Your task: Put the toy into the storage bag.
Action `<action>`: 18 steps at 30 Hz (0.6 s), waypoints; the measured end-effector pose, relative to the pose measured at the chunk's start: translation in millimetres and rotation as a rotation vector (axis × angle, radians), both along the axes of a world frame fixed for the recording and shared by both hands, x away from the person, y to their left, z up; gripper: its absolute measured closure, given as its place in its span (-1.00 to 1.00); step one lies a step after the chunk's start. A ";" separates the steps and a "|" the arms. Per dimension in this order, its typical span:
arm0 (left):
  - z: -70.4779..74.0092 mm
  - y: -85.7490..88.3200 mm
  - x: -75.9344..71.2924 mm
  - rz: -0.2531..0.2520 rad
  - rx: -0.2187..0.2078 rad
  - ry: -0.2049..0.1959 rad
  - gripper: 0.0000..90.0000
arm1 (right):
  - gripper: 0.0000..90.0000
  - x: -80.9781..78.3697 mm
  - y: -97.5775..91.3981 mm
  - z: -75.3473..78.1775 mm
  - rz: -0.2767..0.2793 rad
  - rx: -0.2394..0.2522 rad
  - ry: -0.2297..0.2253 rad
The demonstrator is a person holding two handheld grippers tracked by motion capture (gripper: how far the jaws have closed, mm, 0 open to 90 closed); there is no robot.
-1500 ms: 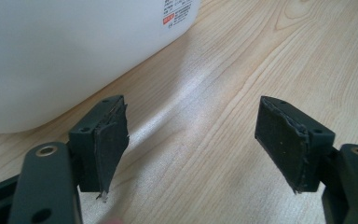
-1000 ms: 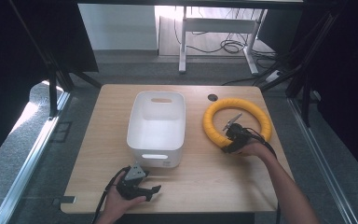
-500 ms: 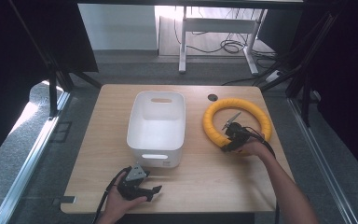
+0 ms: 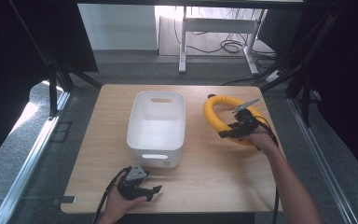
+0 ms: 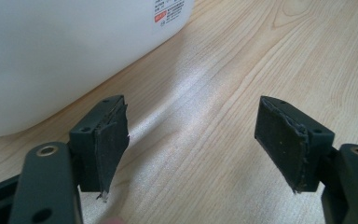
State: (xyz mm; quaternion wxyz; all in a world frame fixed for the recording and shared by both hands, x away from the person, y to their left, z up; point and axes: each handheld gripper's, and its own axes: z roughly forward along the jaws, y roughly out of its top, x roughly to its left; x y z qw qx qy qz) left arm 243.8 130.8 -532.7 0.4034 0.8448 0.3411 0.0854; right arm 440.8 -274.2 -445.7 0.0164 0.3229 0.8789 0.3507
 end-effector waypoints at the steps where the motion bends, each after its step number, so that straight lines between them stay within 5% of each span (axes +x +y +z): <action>1: -0.1 -0.1 0.0 0.000 0.000 0.000 -0.43 | 0.13 -0.3 -1.5 2.7 -0.004 0.021 0.001; 5: 0.0 0.3 0.3 0.002 -0.002 0.001 -0.43 | 0.13 -2.5 -10.1 15.2 -0.019 0.124 -0.009; 18: -0.1 -0.3 0.1 0.003 -0.003 0.003 -0.43 | 0.14 -16.1 -20.7 48.0 -0.023 0.306 -0.070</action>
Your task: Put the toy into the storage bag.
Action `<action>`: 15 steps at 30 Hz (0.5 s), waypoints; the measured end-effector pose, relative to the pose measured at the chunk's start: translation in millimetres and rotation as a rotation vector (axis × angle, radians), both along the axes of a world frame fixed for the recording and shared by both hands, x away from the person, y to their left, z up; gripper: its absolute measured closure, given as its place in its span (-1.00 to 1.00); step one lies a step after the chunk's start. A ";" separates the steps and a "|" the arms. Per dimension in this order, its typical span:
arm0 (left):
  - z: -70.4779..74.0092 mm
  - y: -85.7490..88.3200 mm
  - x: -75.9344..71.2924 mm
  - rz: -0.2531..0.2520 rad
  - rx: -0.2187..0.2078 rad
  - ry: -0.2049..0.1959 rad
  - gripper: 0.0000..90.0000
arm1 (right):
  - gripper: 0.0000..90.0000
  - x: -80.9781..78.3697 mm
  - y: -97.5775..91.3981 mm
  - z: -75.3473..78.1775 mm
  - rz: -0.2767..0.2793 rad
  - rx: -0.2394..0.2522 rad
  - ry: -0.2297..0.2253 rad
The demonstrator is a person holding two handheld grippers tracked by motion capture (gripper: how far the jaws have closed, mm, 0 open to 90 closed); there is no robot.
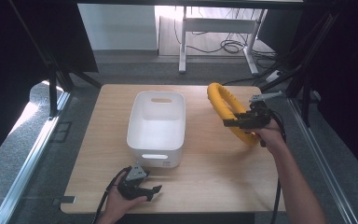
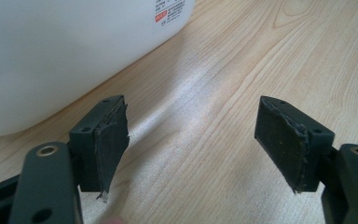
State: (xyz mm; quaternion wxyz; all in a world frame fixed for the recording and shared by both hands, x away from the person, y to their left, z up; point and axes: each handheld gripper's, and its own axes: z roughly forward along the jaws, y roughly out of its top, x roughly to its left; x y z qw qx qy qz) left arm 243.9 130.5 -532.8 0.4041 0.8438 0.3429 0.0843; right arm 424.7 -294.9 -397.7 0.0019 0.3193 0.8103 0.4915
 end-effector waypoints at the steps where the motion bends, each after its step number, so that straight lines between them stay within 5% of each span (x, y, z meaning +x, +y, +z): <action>1: -0.1 0.0 0.1 0.000 0.001 0.000 -0.43 | 0.14 -1.5 0.1 2.0 0.003 0.003 -0.004; 15: -0.8 -1.3 0.2 -0.005 0.006 0.002 -0.43 | 0.14 -16.8 2.8 16.0 0.014 0.097 -0.064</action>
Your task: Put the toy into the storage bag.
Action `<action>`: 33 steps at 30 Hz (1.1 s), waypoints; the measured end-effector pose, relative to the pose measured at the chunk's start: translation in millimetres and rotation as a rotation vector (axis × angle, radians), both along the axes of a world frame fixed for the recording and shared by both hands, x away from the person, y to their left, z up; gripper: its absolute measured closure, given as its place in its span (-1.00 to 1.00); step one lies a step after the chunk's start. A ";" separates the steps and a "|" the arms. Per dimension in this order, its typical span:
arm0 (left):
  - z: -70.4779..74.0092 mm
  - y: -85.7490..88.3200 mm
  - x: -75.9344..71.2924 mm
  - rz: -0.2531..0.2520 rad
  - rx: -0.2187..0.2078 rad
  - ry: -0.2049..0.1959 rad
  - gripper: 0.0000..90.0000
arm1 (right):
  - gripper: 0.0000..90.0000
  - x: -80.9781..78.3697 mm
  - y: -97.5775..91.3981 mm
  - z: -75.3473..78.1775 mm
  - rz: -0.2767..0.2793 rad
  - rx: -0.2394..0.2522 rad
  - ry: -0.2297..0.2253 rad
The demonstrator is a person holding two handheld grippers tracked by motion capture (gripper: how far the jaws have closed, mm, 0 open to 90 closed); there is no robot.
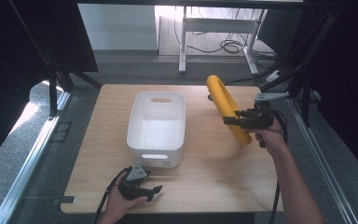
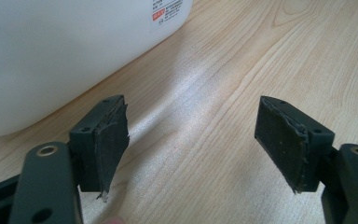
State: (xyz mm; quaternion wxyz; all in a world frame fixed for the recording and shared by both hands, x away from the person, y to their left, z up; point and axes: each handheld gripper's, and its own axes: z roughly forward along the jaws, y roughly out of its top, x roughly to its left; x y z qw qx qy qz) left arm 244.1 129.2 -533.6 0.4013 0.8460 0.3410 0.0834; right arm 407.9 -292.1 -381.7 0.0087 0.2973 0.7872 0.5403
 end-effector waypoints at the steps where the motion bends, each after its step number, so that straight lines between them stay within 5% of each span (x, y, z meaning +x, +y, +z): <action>1: -0.1 -0.1 0.0 0.000 0.001 0.000 -0.43 | 0.14 -1.0 -0.1 0.7 0.002 0.005 -0.003; 12: -0.6 -1.3 0.0 -0.003 0.002 0.002 -0.43 | 0.14 -18.7 4.1 17.0 0.019 0.062 -0.081; 33: -0.9 -2.3 -0.2 -0.005 0.005 0.003 -0.43 | 0.14 -30.3 25.0 12.1 0.030 0.097 -0.101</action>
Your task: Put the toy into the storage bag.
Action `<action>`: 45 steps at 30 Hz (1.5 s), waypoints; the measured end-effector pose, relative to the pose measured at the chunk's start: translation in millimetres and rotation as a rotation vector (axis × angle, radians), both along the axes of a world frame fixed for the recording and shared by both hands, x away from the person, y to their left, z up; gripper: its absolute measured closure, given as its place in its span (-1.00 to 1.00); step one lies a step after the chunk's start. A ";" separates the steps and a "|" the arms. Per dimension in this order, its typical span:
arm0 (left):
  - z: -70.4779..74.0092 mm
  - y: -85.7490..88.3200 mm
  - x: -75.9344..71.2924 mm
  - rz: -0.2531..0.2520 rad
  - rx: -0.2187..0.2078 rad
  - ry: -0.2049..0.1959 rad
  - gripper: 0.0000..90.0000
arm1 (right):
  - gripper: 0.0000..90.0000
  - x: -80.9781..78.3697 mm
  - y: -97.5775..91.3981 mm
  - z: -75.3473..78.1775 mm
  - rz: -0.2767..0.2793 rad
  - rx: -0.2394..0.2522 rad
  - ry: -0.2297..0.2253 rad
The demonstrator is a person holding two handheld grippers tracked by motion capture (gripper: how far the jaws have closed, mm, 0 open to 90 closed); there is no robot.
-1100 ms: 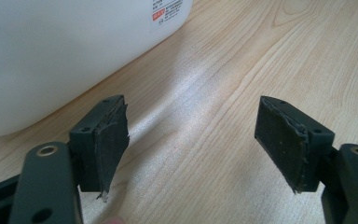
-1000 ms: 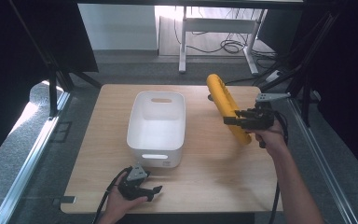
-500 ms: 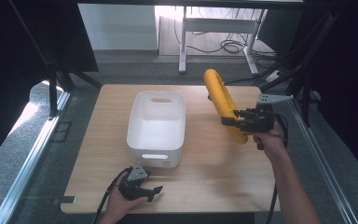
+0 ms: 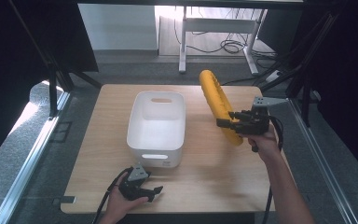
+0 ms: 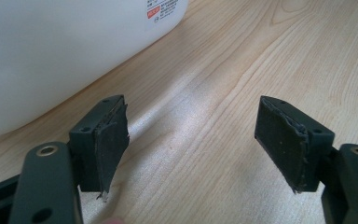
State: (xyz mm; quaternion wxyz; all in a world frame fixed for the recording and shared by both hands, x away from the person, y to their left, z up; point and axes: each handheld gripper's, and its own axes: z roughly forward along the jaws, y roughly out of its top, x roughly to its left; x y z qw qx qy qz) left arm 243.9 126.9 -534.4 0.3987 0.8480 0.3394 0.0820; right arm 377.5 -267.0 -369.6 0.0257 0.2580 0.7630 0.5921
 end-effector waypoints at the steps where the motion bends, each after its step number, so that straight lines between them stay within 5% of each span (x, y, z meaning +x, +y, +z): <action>1: 0.1 0.1 0.0 0.000 0.001 0.000 -0.43 | 0.14 -0.8 1.2 0.8 -0.003 0.002 -0.002; 45: 1.1 0.9 0.0 -0.004 -0.002 0.002 -0.43 | 0.13 -21.0 57.5 49.6 0.053 0.085 -0.130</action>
